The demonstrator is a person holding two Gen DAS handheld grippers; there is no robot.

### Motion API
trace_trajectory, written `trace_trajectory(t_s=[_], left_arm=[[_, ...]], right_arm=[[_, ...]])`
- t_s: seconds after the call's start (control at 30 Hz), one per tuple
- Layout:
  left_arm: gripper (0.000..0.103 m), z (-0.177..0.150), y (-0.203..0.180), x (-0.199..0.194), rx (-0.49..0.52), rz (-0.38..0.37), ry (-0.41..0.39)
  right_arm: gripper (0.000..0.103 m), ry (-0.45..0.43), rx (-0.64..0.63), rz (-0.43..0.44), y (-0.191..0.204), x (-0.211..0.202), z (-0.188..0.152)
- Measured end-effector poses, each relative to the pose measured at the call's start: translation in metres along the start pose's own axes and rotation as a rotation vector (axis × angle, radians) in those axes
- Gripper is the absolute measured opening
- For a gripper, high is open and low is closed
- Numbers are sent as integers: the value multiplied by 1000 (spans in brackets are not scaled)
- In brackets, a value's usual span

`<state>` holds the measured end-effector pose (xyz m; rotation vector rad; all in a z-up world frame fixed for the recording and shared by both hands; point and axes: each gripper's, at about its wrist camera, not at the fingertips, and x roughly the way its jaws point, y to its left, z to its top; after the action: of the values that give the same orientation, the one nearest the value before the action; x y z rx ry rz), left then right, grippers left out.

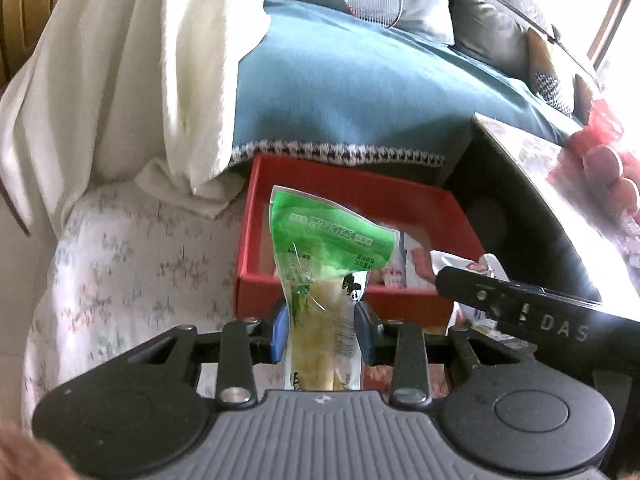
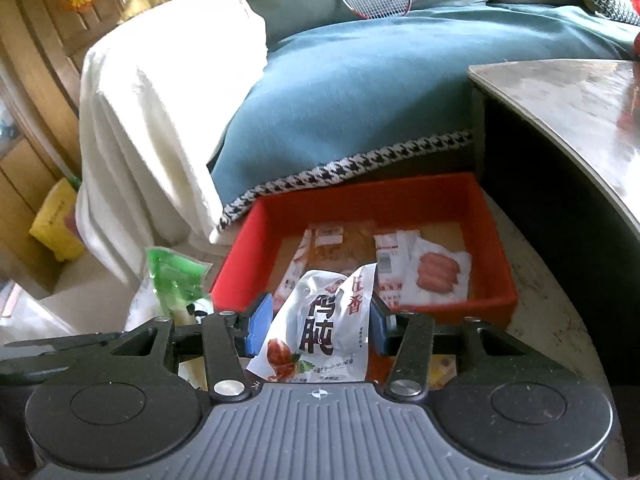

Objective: Organize snacks
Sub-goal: 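Lift both held snacks and carry them over the red box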

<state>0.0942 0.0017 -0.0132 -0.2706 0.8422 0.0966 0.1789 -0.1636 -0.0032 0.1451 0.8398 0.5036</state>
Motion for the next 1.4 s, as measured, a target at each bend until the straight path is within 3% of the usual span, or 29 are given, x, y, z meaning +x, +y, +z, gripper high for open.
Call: trace_trajectory(t_s=[0.8,1.4], left_arm=[[29,66,-10,24,42,55,-98],[29,84,-15,50,70,82,-107]], right_arm=[[57,-67,-48,-18,8,14,47],[57,-53,-70,-68,-3,43,70]])
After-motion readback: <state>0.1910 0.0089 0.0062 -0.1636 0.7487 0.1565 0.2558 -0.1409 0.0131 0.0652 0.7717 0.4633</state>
